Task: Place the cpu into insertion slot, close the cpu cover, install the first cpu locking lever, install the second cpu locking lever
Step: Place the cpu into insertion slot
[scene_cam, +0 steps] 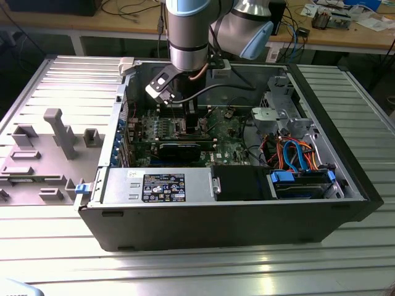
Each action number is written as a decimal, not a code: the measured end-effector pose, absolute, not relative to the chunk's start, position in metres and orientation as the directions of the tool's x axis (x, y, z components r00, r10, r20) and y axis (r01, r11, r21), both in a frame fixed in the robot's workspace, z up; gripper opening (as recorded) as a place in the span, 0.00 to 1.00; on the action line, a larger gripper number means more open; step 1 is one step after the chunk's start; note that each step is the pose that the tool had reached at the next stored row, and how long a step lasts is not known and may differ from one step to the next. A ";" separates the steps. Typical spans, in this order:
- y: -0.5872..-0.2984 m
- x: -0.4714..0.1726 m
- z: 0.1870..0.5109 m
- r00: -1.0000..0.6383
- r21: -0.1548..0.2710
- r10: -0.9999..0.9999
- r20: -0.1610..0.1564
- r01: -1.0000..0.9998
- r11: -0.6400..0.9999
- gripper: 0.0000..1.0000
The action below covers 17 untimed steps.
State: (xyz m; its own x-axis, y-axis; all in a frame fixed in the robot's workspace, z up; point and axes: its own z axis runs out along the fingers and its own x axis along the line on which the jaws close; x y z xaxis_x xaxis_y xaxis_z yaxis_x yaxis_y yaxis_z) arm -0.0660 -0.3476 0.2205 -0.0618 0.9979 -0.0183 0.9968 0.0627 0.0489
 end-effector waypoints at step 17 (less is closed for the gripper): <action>-0.341 -0.066 0.214 -0.026 0.049 0.999 -0.018 0.998 0.027 0.55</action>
